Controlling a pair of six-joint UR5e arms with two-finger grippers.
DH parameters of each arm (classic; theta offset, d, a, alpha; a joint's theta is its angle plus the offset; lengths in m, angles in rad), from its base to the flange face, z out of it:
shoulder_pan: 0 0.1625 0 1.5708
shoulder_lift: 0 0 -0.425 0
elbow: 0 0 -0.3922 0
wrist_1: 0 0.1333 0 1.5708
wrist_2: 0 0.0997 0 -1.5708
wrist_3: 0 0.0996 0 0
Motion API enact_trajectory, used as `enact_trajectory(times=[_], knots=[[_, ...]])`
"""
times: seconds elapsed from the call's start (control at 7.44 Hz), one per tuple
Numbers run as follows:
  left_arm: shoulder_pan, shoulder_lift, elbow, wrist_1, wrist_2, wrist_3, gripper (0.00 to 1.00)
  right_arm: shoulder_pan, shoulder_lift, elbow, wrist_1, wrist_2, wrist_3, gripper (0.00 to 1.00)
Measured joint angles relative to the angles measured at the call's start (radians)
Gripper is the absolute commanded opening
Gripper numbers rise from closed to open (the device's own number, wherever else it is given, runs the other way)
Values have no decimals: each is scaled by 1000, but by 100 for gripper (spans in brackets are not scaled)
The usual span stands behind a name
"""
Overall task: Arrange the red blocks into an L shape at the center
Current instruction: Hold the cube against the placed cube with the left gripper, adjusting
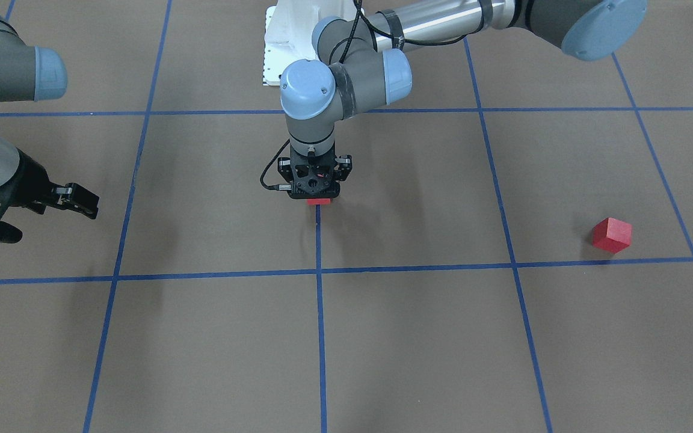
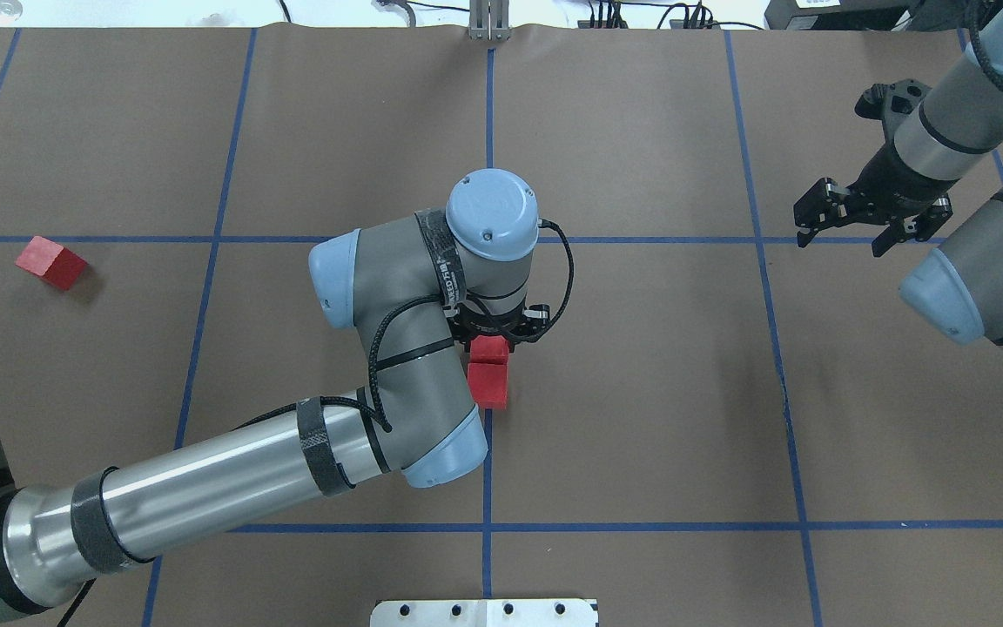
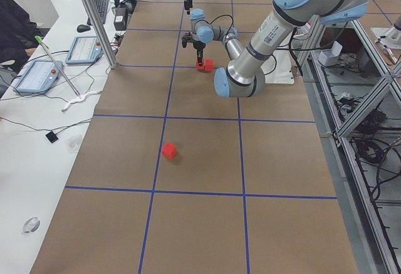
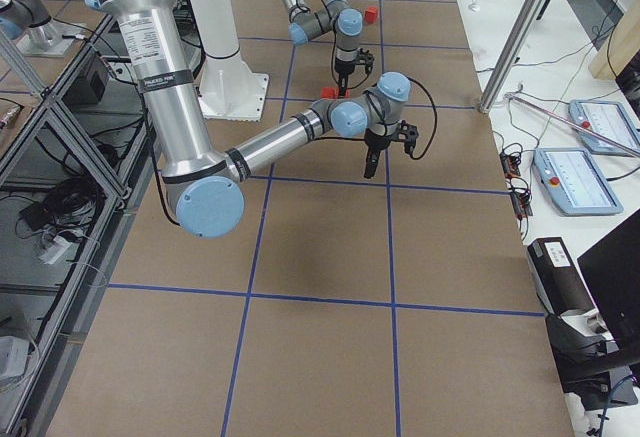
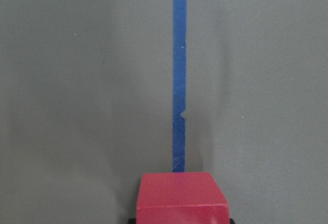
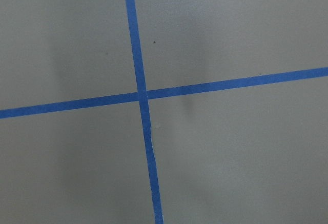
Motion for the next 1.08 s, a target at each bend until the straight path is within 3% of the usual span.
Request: enact_trajectory(times=[1.08], knots=[[7,23,-26,0,-2,-12,0,0,1,0,0,0,0,100]])
